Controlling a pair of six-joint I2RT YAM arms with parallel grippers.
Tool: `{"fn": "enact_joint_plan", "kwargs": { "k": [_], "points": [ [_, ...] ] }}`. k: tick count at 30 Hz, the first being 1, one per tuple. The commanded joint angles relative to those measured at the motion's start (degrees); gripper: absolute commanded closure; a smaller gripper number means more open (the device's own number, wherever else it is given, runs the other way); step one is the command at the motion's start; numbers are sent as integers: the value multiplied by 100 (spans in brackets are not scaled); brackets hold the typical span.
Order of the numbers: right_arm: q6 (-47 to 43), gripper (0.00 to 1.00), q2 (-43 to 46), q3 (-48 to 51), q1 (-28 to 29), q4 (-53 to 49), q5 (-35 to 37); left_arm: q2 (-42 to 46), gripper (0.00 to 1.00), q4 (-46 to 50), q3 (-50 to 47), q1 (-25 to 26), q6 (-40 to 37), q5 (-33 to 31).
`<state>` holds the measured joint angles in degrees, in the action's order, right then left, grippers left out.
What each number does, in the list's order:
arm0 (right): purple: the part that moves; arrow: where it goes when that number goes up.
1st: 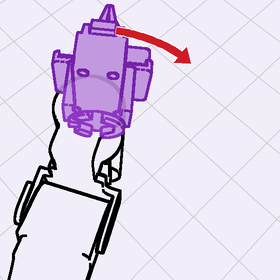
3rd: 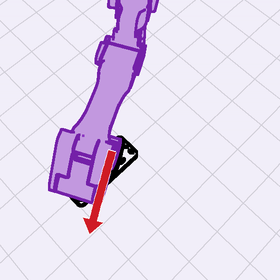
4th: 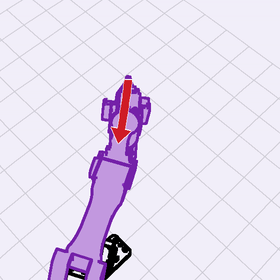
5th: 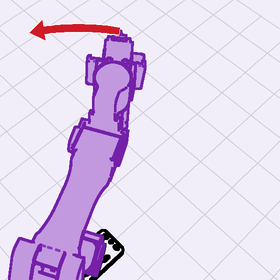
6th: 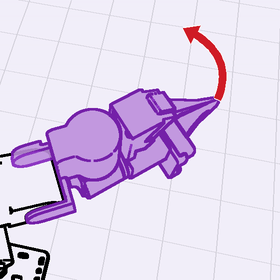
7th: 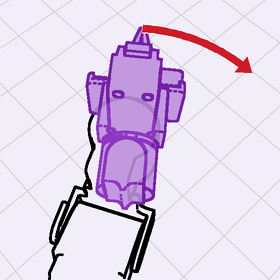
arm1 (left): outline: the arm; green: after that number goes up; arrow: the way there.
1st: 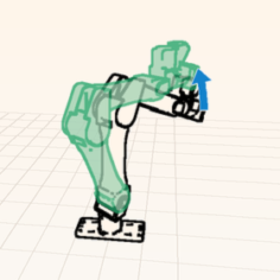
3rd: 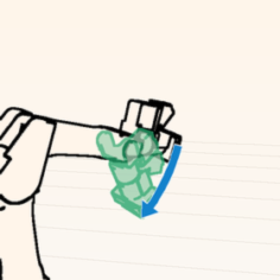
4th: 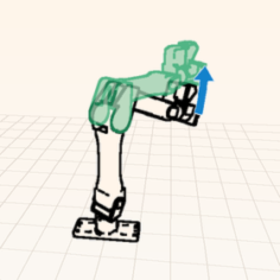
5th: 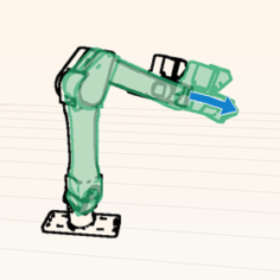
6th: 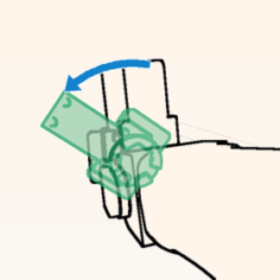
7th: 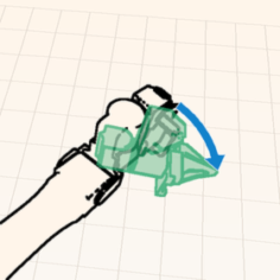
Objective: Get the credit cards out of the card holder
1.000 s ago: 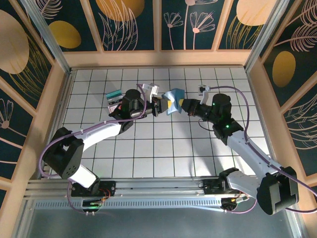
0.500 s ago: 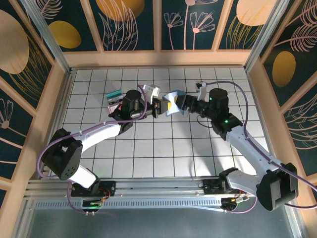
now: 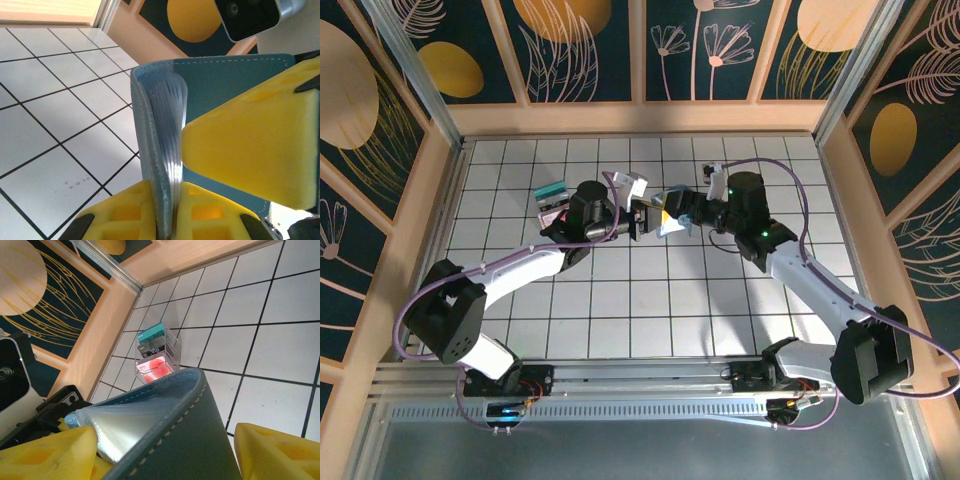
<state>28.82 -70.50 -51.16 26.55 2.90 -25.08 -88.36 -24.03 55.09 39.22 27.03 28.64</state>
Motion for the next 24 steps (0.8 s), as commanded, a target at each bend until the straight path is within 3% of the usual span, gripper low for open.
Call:
{"fn": "enact_joint_plan", "kwargs": {
  "k": [1,9,11,20,22,24],
  "points": [
    [-104,27,-93,-210,81,-1,21,3,92,-154,255,67,-132,229],
    [-131,29,-148,-237,84,-52,140,-9,92,-82,301,118,-183,263],
    [-131,36,-179,-243,79,-76,186,10,90,-100,301,124,-210,317],
    [-19,86,-145,-159,74,127,122,246,75,-412,94,130,-218,523],
    [16,91,-90,-102,49,198,96,299,66,-468,96,133,-185,508],
    [83,92,-26,-8,0,353,-40,347,63,-529,-92,138,-126,442]
  ]
}}
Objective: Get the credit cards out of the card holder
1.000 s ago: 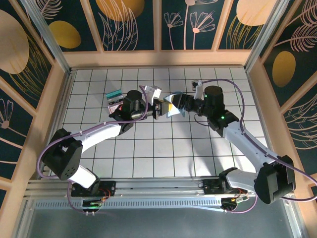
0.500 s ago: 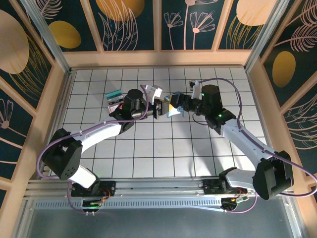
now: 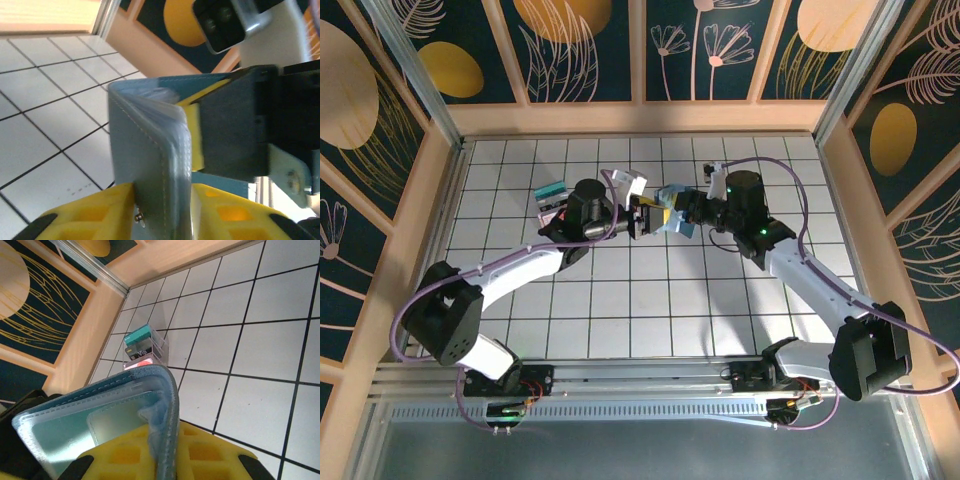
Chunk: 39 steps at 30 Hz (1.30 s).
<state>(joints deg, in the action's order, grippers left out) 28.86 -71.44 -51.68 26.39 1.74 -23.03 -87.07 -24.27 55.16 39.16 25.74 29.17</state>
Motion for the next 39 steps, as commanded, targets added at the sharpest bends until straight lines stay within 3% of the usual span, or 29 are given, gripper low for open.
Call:
{"fn": "enact_joint_plan", "kwargs": {
  "k": [1,6,9,13,18,22,27,32,39],
  "points": [
    [115,92,108,87,-7,527,-303,232,63,-521,-125,142,23,329],
    [293,92,277,311,-168,798,-624,308,66,-539,-240,143,157,-39],
    [322,91,355,390,-217,866,-746,303,72,-504,-249,134,220,-236],
    [259,79,446,435,-254,763,-757,287,83,-479,-234,132,251,-326],
    [174,70,669,522,-366,574,-641,310,89,-370,-187,127,189,-367],
    [27,54,878,493,-425,255,-380,322,91,-124,-91,134,45,-478],
    [-197,43,1085,217,-451,-487,333,313,91,404,22,136,-249,-654],
    [-320,41,1237,-81,-451,-1213,1110,286,91,930,387,133,-561,-917],
    [-292,37,1310,-261,-271,-1511,1301,169,90,1348,635,140,-750,-1088]
  ]
}}
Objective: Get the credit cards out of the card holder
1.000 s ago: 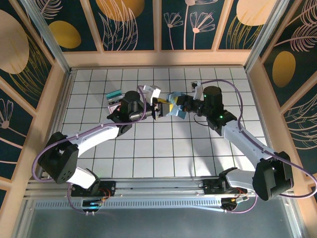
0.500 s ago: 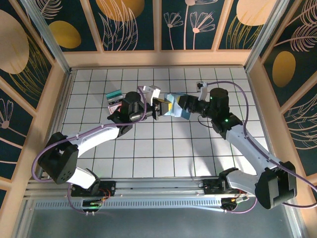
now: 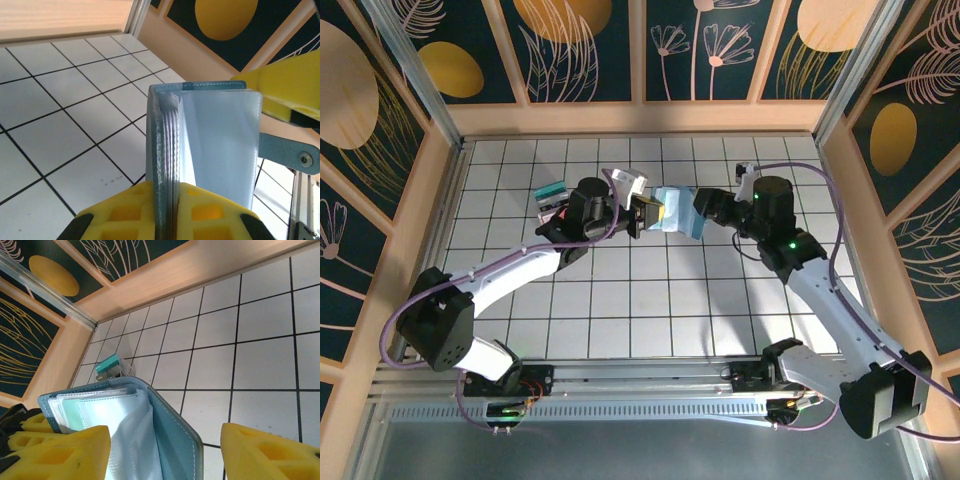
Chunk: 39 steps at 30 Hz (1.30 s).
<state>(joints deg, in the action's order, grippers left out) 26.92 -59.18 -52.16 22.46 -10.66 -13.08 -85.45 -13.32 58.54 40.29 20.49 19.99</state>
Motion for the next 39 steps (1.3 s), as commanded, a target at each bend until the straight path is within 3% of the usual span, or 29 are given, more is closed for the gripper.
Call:
{"fn": "enact_joint_plan", "kwargs": {
  "k": [1,6,19,28,34,39],
  "points": [
    [-114,35,71,-246,197,-324,409,-20,90,352,351,17,-264,-232],
    [-243,31,-237,-551,697,-721,1281,-119,88,438,495,16,-326,-79],
    [-494,25,-1147,-573,848,-609,1574,25,89,-192,163,21,306,339],
    [-332,31,-980,-150,369,-365,1607,234,88,-174,-9,15,434,201],
    [-354,33,-842,-111,334,-414,1473,283,89,-94,-44,21,418,10],
    [-371,33,-488,-223,332,-739,1846,276,92,17,-53,21,346,-265]
  ]
}}
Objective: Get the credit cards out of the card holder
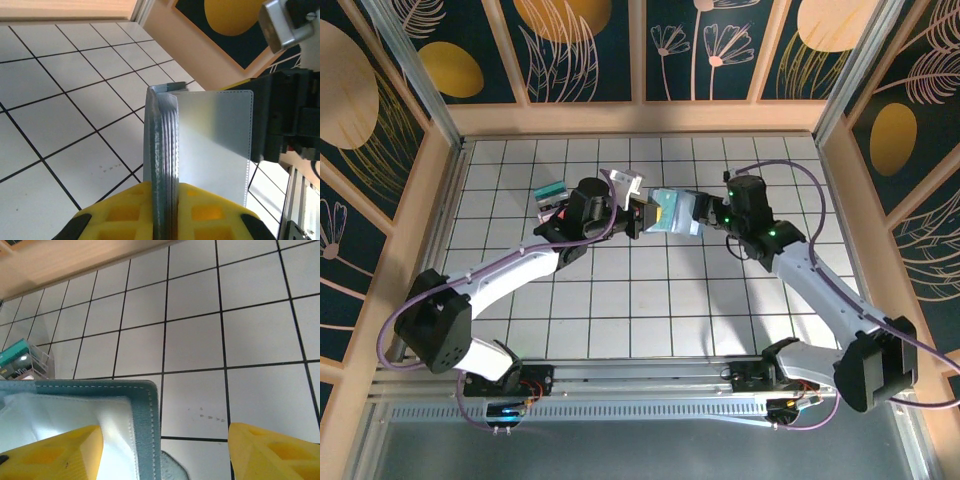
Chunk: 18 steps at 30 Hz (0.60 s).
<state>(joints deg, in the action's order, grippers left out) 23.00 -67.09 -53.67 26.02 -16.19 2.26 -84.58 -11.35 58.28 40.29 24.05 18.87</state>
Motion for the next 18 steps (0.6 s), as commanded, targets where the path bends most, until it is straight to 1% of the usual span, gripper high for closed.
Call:
{"fn": "enact_joint_plan", "kwargs": {
  "k": [1,4,7,9,12,16,18],
  "points": [
    [20,34,390,-90,-27,-238,340,179,92,-183,-26,20,-5,-151],
    [62,37,628,-132,-27,-356,317,126,92,-204,-19,18,18,-120],
    [147,42,848,-155,-22,-362,141,43,93,-185,7,20,51,-178],
    [170,46,979,-165,-7,-254,-99,-19,94,-132,47,21,65,-228],
    [177,51,1036,-164,74,36,-668,-91,96,-134,93,20,116,-218],
    [298,53,803,-66,188,547,-1388,-129,97,-308,28,18,278,-224],
    [353,56,580,-102,184,607,-1602,-147,97,-384,-22,13,382,-235]
  ]
}}
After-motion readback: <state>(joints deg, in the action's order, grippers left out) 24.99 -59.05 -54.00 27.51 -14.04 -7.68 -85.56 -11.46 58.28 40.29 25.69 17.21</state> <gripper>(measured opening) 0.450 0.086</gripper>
